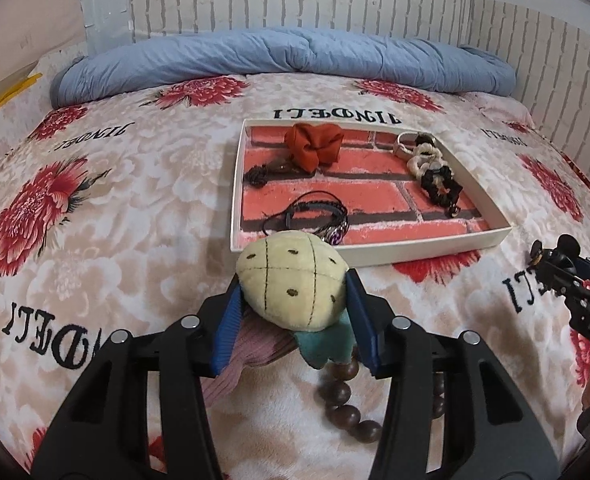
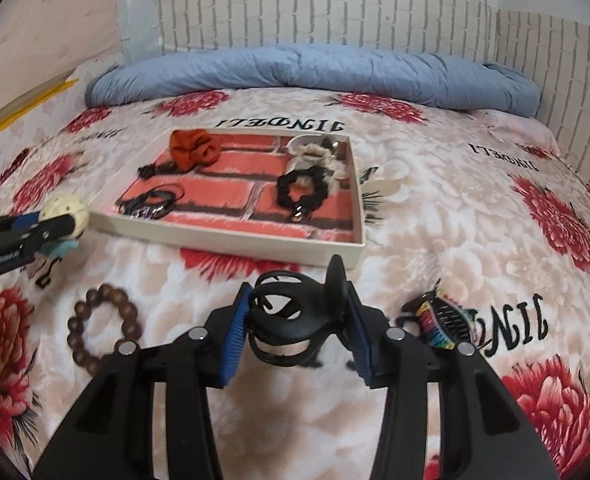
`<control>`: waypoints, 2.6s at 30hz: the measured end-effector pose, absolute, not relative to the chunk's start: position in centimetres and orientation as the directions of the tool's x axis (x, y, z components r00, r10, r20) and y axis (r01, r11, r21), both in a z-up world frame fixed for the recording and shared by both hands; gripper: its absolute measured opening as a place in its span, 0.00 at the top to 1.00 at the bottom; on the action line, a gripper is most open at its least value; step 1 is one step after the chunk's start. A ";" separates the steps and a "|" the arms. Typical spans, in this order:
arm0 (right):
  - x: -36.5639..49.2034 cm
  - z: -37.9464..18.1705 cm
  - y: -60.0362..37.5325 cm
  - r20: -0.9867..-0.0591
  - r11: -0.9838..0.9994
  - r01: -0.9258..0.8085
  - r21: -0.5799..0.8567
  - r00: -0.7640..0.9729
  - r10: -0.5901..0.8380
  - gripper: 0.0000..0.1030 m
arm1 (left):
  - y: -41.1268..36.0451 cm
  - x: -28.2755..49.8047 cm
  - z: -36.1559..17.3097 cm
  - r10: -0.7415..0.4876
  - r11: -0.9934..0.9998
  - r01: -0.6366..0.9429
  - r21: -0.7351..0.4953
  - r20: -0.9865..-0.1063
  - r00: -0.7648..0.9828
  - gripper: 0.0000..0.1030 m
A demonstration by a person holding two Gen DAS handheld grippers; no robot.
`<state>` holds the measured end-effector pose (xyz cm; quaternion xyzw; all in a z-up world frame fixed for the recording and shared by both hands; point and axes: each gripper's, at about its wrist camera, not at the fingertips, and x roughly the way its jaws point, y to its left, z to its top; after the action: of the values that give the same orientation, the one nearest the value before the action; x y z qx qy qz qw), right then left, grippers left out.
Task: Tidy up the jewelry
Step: 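Carry pineapple keychain and black hair claw into the tray while both grippers open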
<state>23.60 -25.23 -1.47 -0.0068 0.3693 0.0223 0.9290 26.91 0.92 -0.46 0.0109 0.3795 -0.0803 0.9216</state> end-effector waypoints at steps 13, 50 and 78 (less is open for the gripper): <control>30.7 1.3 -25.7 -0.650 1.000 -0.020 -0.005 0.759 0.012 0.57 | -1.3 32.0 3.2 -0.175 0.983 0.173 -0.067 -0.650 0.739 0.53; 42.4 -5.4 -23.6 -0.670 0.998 0.010 -0.055 0.741 -0.044 0.57 | -2.3 43.6 -4.5 -0.158 0.986 0.154 -0.070 -0.713 0.683 0.52; 41.4 -5.3 -24.6 -0.651 1.000 0.005 0.012 0.759 0.004 0.26 | -2.5 42.7 -4.7 -0.143 0.988 0.148 -0.053 -0.699 0.700 0.22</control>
<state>41.38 -24.63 -5.28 0.0063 0.3473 -0.0002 0.9377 42.73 -2.50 -4.66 0.0035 0.3789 -0.0788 0.9221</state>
